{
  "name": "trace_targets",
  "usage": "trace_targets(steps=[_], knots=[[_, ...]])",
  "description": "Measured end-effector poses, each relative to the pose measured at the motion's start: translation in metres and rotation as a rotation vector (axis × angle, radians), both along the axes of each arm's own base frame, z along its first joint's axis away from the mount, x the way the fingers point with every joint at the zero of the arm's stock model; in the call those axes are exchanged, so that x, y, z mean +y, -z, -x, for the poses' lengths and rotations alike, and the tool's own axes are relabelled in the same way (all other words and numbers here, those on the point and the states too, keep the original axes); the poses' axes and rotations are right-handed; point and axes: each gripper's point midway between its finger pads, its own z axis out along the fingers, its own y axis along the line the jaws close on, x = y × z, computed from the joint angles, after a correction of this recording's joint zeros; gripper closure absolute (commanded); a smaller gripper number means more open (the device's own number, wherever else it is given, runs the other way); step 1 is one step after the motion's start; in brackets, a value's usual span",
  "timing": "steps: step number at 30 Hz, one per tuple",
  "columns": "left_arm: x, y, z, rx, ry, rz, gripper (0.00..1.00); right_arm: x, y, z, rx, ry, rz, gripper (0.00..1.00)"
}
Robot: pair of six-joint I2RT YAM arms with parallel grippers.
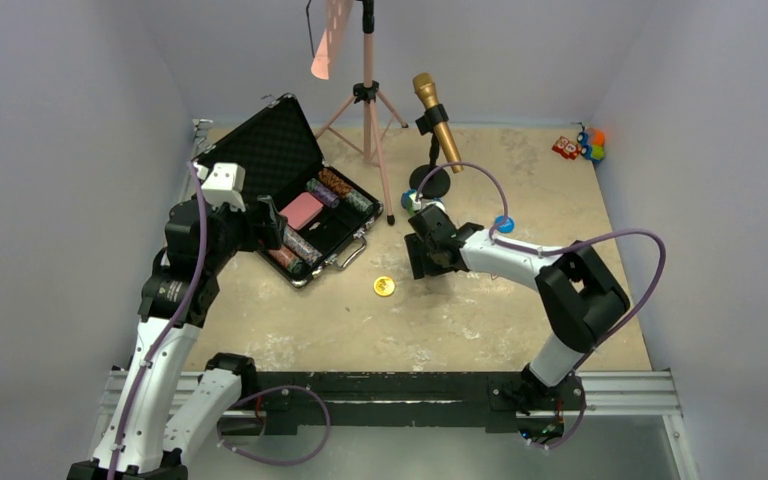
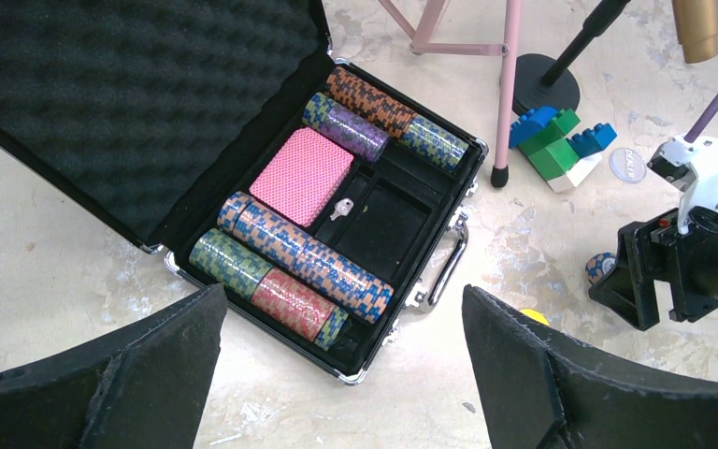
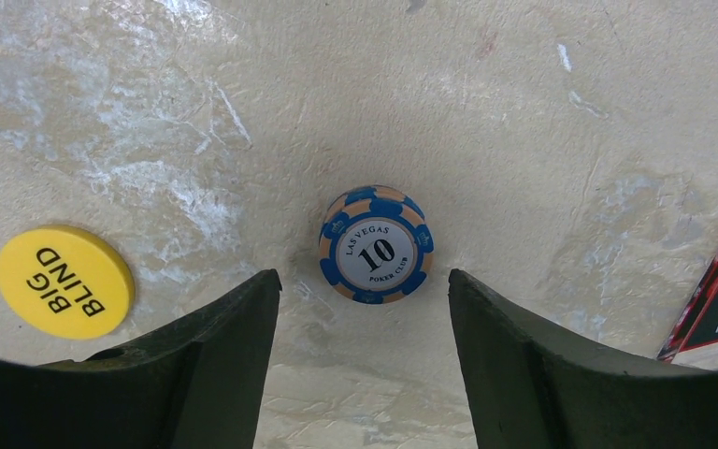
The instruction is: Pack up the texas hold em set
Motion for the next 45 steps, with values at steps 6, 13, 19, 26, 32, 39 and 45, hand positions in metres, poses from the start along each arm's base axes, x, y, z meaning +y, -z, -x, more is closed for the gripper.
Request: trace_targets(steps=[6, 13, 19, 26, 32, 39, 45], knots=[[0.000, 0.000, 0.000, 0.000, 0.000, 0.000, 0.01, 0.000, 0.003, -0.002, 0.004, 0.005, 0.002, 0.35], [0.000, 0.000, 0.000, 0.000, 0.000, 0.000, 0.01, -0.007, 0.009, -0.005, 0.020, 0.023, 0.015, 0.40], [0.000, 0.000, 0.000, 0.000, 0.000, 0.001, 0.01, -0.006, 0.010, -0.006, 0.021, 0.023, 0.014, 0.42], [-0.001, 0.000, 0.000, 0.001, 0.004, 0.006, 0.01, -0.006, 0.012, -0.006, 0.025, 0.019, 0.016, 0.45], [-0.002, 0.000, 0.000, 0.003, 0.004, 0.012, 0.01, -0.005, 0.013, -0.008, 0.025, 0.020, 0.017, 0.49], [-0.002, 0.000, 0.001, 0.002, 0.003, 0.012, 0.01, -0.001, 0.013, -0.009, 0.024, 0.017, 0.002, 0.54], [-0.002, 0.000, 0.001, 0.001, 0.004, 0.012, 0.01, 0.000, 0.014, -0.010, 0.028, 0.019, -0.012, 0.63]])
